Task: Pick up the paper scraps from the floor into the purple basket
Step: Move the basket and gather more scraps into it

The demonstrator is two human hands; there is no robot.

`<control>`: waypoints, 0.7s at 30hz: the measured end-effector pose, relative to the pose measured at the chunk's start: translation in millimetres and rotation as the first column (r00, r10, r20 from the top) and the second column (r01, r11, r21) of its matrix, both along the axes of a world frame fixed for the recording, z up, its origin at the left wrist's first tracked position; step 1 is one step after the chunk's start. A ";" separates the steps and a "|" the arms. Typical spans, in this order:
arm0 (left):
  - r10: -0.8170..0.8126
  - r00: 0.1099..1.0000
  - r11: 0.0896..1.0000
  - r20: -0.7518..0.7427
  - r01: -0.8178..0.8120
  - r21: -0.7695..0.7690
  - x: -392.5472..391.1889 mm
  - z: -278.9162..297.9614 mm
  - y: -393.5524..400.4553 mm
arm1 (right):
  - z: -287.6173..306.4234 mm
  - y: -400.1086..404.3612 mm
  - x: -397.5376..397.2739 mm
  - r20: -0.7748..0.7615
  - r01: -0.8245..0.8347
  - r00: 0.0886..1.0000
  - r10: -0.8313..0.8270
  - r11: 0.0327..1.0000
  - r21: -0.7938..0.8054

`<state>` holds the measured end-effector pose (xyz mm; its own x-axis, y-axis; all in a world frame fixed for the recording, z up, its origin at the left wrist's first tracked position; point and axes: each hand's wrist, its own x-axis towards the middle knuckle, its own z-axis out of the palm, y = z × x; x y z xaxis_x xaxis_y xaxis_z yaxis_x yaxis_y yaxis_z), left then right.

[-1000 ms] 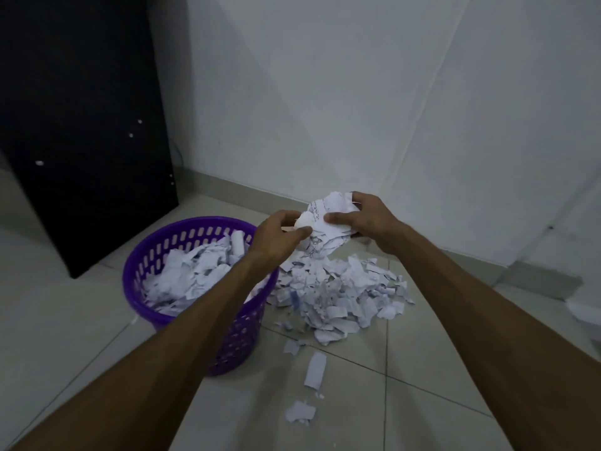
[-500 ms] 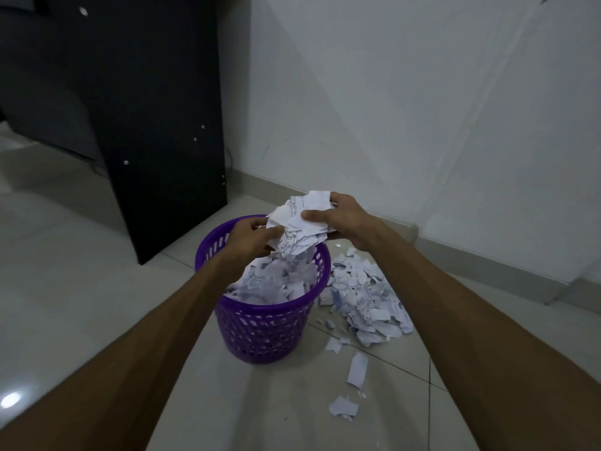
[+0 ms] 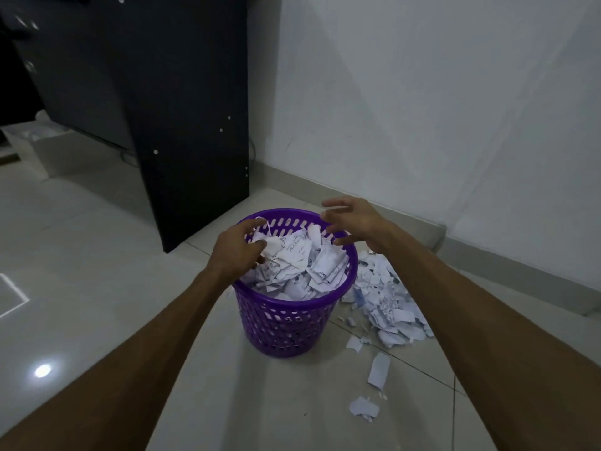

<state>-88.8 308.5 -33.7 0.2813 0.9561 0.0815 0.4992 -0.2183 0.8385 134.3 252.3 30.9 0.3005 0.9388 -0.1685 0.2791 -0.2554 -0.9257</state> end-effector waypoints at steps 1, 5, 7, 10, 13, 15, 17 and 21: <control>0.009 1.000 0.999 -0.028 -0.008 0.046 -1.2 -1.5 0.8 | 1.0 1.4 -0.7 0.005 -0.005 1.000 0.005 1.000 0.001; 0.029 0.994 0.990 -0.104 -0.014 0.137 -7.1 -3.6 1.6 | 0.3 8.2 -9.3 -0.071 -0.179 0.983 0.171 0.976 -0.123; 0.038 0.992 0.985 -0.119 -0.017 0.173 -11.4 -3.3 1.9 | -7.3 13.4 -18.5 -0.158 -0.286 0.954 0.255 0.933 -0.218; 0.034 0.976 0.960 -0.215 0.028 0.280 -16.0 -7.3 0.2 | -26.2 21.1 -34.2 -0.217 -0.412 0.909 0.355 0.837 -0.361; 0.048 0.950 0.911 -0.308 0.084 0.403 -15.9 -15.7 0.9 | -52.9 32.7 -46.1 -0.201 -0.434 0.900 0.386 0.766 -0.474; 0.048 0.941 0.900 -0.336 0.105 0.422 -14.5 -23.0 2.9 | -69.4 38.8 -51.1 -0.214 -0.440 0.897 0.386 0.739 -0.510; 0.054 0.949 0.914 -0.312 0.079 0.399 -14.4 -28.6 5.8 | -79.4 42.5 -54.1 -0.227 -0.465 0.884 0.409 0.715 -0.523; 0.059 0.960 0.918 -0.273 0.056 0.392 -14.8 -32.4 10.4 | -84.8 48.3 -56.9 -0.208 -0.475 0.873 0.441 0.670 -0.571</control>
<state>-103.6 318.9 -66.1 0.3455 0.8625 0.3698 0.6967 -0.4998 0.5146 77.4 300.6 -53.9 -0.1646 0.6608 -0.7323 0.4688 -0.6008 -0.6475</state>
